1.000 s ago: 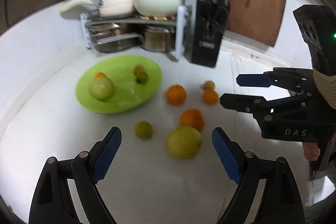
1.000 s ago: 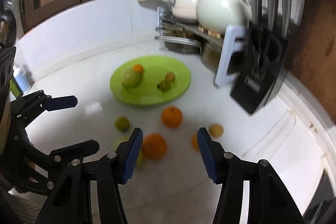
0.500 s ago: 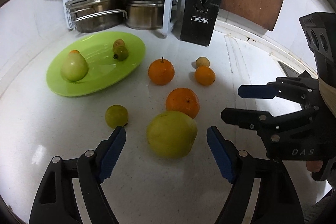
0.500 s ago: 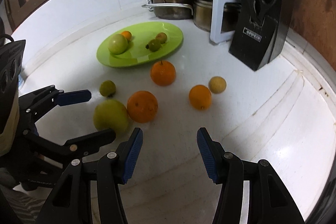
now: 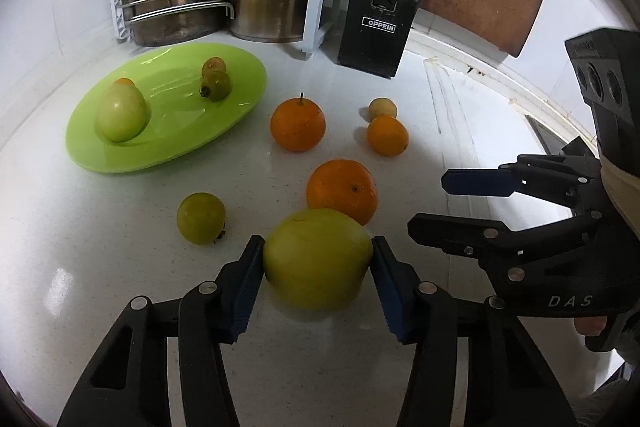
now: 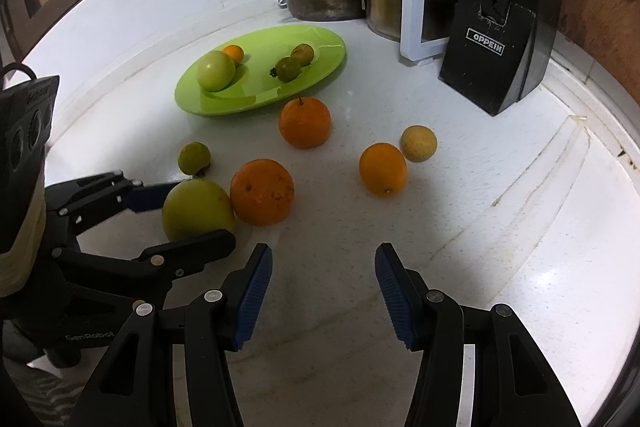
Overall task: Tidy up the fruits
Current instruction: 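Grasp a green apple with the left tool while the right tool grasps an orange, then carry the green apple and orange toward the green plate with both tools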
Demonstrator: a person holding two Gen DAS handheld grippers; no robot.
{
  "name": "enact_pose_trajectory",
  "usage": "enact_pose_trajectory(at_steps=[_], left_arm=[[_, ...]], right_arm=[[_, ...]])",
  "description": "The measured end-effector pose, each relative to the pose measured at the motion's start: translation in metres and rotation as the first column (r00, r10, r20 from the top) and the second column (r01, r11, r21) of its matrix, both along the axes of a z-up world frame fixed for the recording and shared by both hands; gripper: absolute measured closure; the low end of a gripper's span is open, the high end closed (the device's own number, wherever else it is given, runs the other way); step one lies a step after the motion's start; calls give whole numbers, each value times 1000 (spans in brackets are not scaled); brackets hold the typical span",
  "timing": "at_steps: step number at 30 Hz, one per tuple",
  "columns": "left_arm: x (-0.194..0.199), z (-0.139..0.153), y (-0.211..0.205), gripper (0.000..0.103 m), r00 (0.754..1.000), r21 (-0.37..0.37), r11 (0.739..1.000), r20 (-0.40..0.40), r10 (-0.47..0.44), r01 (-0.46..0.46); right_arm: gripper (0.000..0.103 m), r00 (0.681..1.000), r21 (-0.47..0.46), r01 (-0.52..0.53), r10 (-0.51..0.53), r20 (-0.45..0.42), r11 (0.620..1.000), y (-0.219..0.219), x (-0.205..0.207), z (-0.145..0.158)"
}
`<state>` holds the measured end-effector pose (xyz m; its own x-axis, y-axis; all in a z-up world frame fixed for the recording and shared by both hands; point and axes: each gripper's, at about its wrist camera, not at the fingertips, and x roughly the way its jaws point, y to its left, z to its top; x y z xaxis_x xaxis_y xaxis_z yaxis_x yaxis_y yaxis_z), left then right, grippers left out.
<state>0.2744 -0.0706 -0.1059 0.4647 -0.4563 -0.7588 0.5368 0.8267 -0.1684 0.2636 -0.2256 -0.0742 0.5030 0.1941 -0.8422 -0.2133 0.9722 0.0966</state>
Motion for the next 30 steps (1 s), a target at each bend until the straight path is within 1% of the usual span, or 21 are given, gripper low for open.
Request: enact_pose_trajectory(at_steps=[4, 8, 13, 19, 22, 23, 25, 30], left_arm=[[-3, 5, 7, 51, 1000, 1, 1000, 1, 26, -26], [-4, 12, 17, 51, 997, 32, 997, 34, 74, -75], [-1, 13, 32, 51, 990, 53, 990, 50, 131, -134], [2, 11, 43, 51, 984, 58, 983, 43, 170, -172], [2, 10, 47, 51, 982, 55, 981, 39, 184, -186], [2, 10, 48, 51, 982, 52, 981, 38, 187, -189], [4, 10, 49, 51, 980, 49, 979, 36, 196, -198], [3, 12, 54, 51, 976, 41, 976, 45, 211, -213]], right_arm=[[48, 1000, 13, -7, 7, -5, 1000, 2, 2, 0], [48, 1000, 22, -27, 27, -1, 999, 9, 6, 1], [48, 999, 40, -52, 53, -5, 998, 24, 16, -2], [49, 998, 60, -58, 59, -8, 996, 35, 29, -7], [49, 998, 50, -64, 64, -4, 997, 40, 33, -8], [49, 998, 40, -65, 66, -8, 997, 42, 36, -10], [59, 998, 33, -65, 66, -25, 997, 44, 39, -13], [60, 998, 33, -56, 57, -24, 998, 44, 39, -13]])
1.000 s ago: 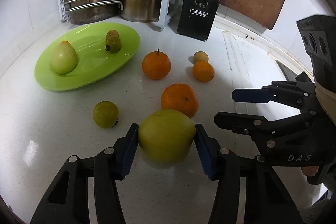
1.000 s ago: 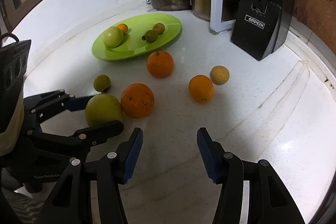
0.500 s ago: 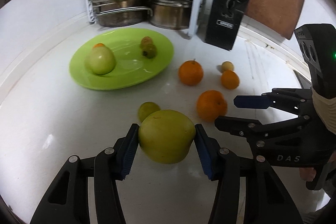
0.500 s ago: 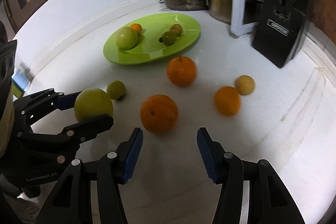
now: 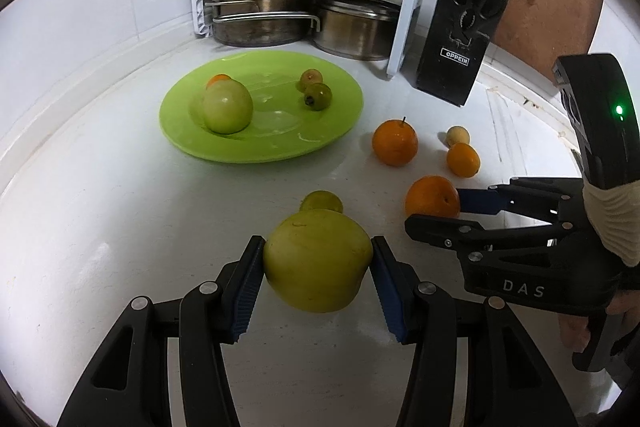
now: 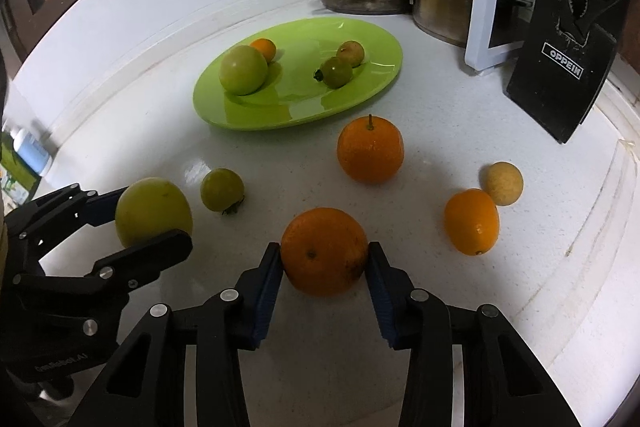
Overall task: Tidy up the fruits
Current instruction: 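Carry the green apple and orange toward the green plate with both tools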
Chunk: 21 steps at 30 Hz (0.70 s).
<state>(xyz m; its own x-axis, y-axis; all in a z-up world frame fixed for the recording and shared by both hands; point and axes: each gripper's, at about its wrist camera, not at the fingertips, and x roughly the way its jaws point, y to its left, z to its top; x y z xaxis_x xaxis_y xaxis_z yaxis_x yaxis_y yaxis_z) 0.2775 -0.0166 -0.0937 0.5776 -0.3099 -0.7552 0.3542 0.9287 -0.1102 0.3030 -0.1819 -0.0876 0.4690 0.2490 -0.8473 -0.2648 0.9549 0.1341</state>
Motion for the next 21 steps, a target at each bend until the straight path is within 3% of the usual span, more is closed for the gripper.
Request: enact_pose_trajectory(at_steps=[10, 21], left_arm=[[-3, 9, 4, 51, 1000, -19, 1000, 26, 9, -8], [8, 40, 13, 51, 993, -21, 1000, 119, 20, -18]], right_arm=[[61, 1000, 3, 1, -1, 26, 1000, 3, -8, 10], [61, 990, 1, -11, 11, 139, 1000, 12, -2, 49]])
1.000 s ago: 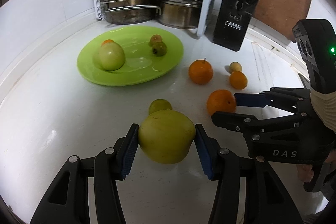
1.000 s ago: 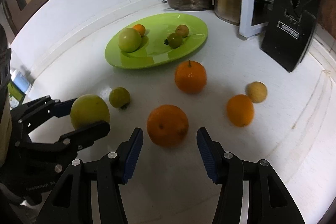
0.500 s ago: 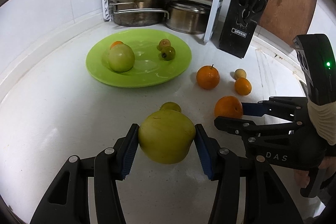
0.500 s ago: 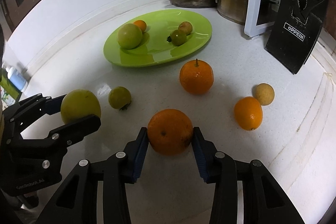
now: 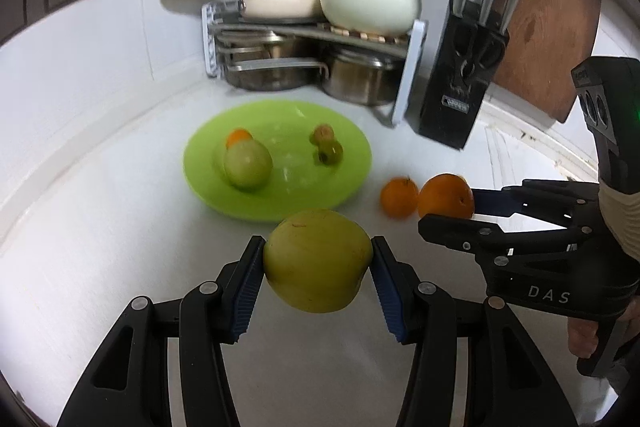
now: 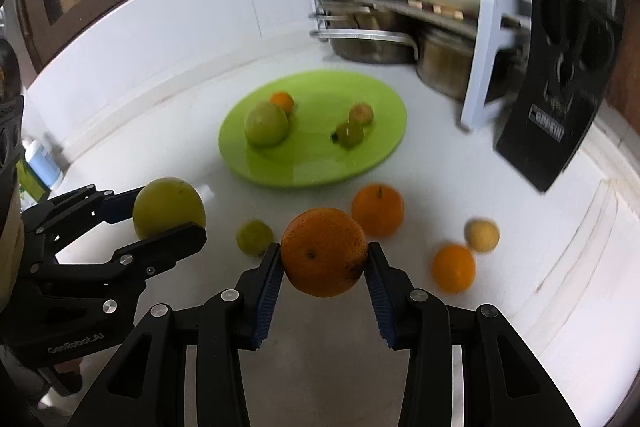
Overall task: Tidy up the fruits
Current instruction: 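Carry the green apple and orange toward the green plate with both tools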
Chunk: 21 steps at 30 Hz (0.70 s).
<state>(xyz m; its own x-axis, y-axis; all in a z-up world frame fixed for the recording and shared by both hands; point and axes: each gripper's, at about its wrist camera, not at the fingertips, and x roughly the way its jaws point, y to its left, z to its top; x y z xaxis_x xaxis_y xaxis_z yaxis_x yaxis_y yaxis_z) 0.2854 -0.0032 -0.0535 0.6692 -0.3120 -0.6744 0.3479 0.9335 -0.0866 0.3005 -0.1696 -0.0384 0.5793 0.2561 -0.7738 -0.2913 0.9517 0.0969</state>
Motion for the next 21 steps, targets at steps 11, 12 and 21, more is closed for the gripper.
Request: enact_pose_trajectory(at_steps=[11, 12, 21], left_arm=[[38, 24, 8, 51, 998, 0, 1000, 56, 8, -8], [45, 24, 7, 51, 998, 3, 1000, 55, 3, -3], [99, 19, 4, 51, 1000, 6, 1000, 3, -30, 30]], right_arm=[[61, 998, 16, -12, 11, 65, 1000, 17, 37, 24], [61, 998, 16, -15, 14, 63, 1000, 19, 41, 24], [61, 1000, 11, -19, 18, 19, 1000, 24, 90, 18]])
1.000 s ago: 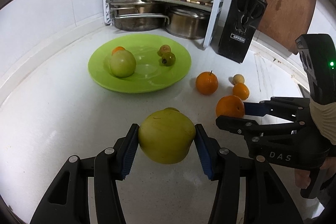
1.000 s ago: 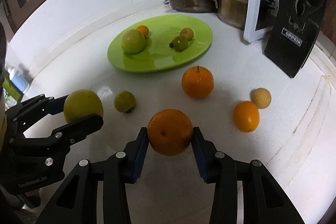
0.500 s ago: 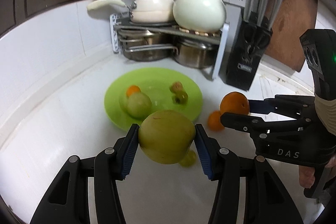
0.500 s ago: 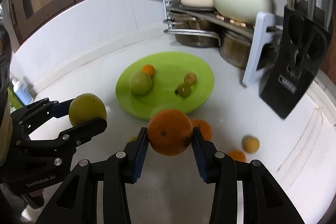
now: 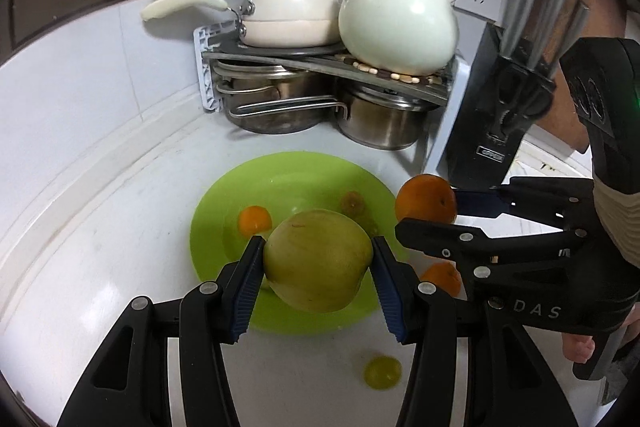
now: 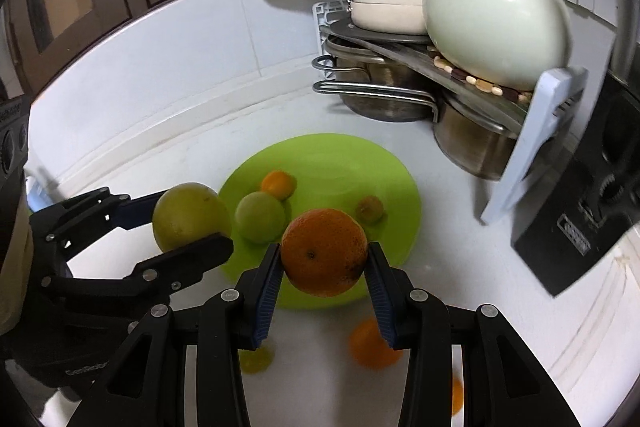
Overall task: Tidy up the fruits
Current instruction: 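Carry the green apple and orange toward the green plate with both tools, then open both tools to release the green apple and orange onto the green plate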
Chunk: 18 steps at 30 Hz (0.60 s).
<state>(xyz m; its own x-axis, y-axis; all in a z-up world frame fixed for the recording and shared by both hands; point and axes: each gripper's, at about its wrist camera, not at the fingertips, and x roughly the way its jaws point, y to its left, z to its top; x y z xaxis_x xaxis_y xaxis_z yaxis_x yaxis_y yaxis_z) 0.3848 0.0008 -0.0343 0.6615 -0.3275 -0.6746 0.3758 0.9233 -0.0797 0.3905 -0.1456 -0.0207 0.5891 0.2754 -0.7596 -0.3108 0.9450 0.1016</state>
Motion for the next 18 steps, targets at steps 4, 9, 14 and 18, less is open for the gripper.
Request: enact_pose_trajectory(at_steps=[4, 9, 14, 18], left_arm=[[24, -7, -1, 51, 1000, 6, 1000, -29, -11, 11], [55, -19, -4, 51, 996, 20, 999, -79, -30, 32], [74, -27, -5, 51, 993, 27, 999, -111, -32, 36], [86, -30, -5, 51, 992, 43, 998, -119, -34, 39]], right_arm=[[61, 999, -9, 8, -8, -34, 1000, -5, 28, -7], [61, 997, -20, 11, -12, -75, 1000, -10, 55, -16], [61, 994, -24, 16, -19, -107, 1000, -10, 79, -27], [61, 992, -28, 17, -20, -121, 999, -8, 91, -32]])
